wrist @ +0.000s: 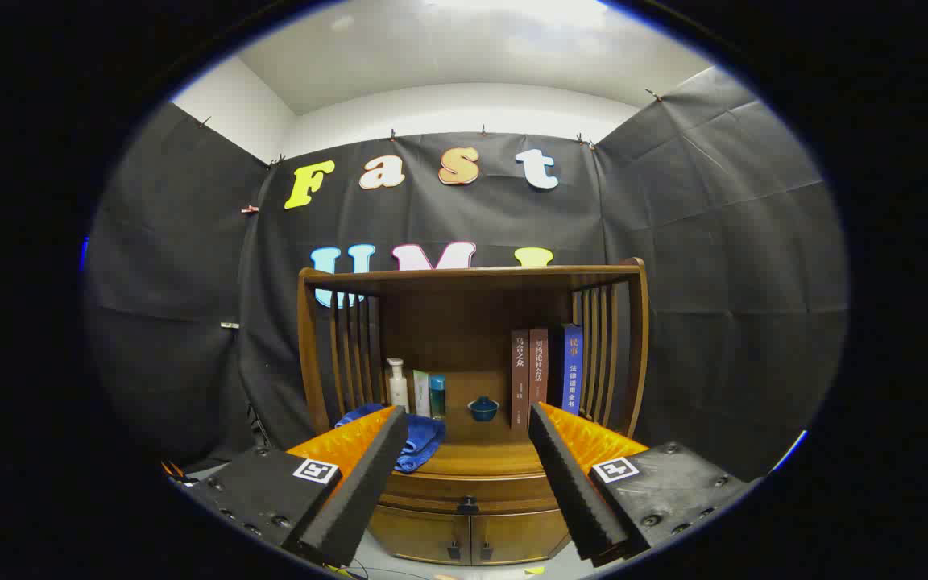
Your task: Pull open the drawer, take out the items inside it, and place them on the countertop above the cabinet.
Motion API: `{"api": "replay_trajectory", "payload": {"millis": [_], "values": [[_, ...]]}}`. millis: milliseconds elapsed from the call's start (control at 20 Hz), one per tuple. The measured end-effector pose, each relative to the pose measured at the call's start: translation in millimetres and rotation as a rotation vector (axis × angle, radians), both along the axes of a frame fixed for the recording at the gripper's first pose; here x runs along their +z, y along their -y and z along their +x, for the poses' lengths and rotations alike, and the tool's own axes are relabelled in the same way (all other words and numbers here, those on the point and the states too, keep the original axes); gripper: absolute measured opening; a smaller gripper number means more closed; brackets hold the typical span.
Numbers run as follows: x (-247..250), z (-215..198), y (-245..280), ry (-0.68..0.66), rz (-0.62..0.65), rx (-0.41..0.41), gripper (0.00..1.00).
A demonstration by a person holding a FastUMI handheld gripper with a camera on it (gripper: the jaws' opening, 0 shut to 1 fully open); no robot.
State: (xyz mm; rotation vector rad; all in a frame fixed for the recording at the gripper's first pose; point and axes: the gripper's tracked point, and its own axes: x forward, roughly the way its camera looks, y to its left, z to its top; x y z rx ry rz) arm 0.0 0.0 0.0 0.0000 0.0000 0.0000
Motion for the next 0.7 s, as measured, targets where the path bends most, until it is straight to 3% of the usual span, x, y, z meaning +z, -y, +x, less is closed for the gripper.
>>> {"api": "replay_trajectory", "payload": {"millis": [700], "values": [[-2.6, -0.9, -2.5, -0.006, -0.005, -0.003, 0.99]]}}
